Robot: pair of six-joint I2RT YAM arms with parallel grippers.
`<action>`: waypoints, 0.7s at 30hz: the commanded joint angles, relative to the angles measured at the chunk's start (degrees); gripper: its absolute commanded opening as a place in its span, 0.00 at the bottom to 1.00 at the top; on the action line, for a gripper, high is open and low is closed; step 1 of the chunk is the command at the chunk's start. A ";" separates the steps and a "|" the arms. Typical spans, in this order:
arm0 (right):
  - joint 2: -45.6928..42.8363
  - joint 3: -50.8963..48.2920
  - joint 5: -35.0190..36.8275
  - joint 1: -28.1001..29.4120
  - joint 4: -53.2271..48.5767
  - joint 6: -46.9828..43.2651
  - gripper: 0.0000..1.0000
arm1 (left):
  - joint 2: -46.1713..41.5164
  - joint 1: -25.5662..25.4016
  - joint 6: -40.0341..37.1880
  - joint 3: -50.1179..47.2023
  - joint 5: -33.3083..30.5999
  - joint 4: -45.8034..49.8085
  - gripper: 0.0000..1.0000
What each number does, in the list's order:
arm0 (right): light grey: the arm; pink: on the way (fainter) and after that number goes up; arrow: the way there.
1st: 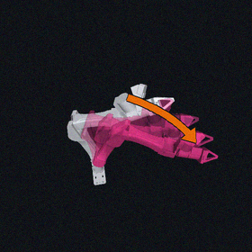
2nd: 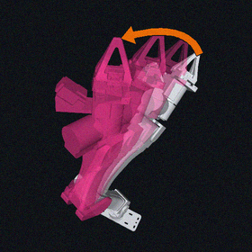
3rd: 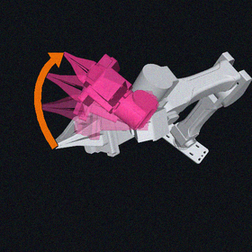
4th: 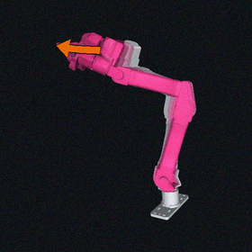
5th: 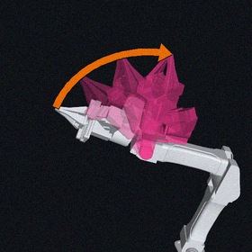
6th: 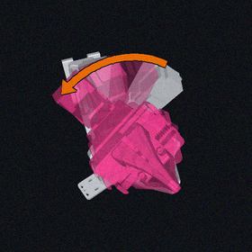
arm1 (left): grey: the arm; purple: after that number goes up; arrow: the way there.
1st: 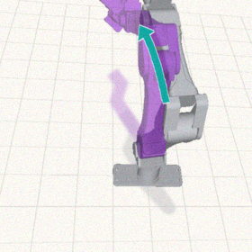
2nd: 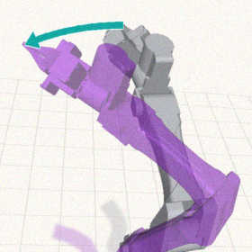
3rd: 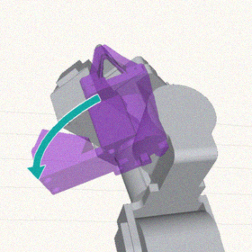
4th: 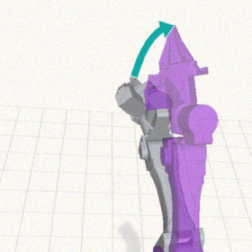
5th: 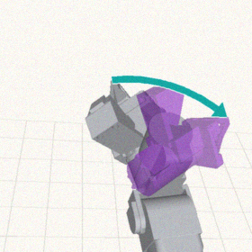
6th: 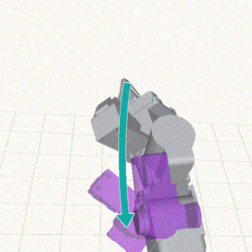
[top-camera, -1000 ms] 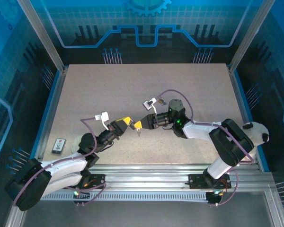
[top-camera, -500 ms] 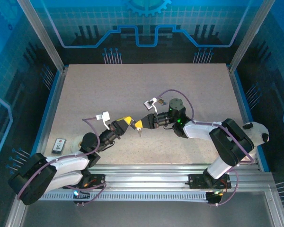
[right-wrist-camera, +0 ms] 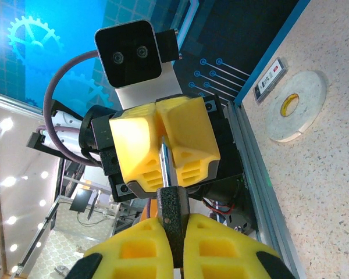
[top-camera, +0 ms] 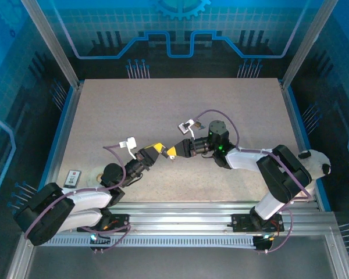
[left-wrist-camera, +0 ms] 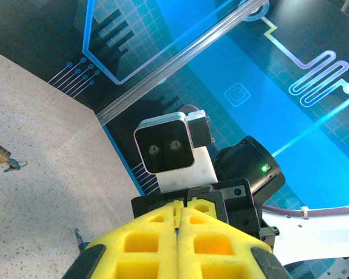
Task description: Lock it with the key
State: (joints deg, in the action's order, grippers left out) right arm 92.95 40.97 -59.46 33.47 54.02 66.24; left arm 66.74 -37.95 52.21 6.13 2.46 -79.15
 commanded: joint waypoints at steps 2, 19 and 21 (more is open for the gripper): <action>1.78 5.30 17.63 -2.45 2.18 2.01 0.00 | 1.10 -6.83 -1.27 -0.08 17.06 -1.09 0.00; 0.74 3.63 16.96 -4.55 1.05 1.00 0.07 | -3.05 -7.28 -0.98 -2.42 6.29 1.91 0.00; -0.23 3.07 17.29 -4.78 -1.03 -0.65 0.14 | -4.34 -7.23 -0.97 -2.79 3.48 3.12 0.00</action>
State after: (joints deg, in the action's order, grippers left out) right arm 93.45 41.69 -57.89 32.53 53.78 66.22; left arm 64.58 -41.06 52.12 5.13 -3.36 -77.08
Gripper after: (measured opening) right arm 0.124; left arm 0.048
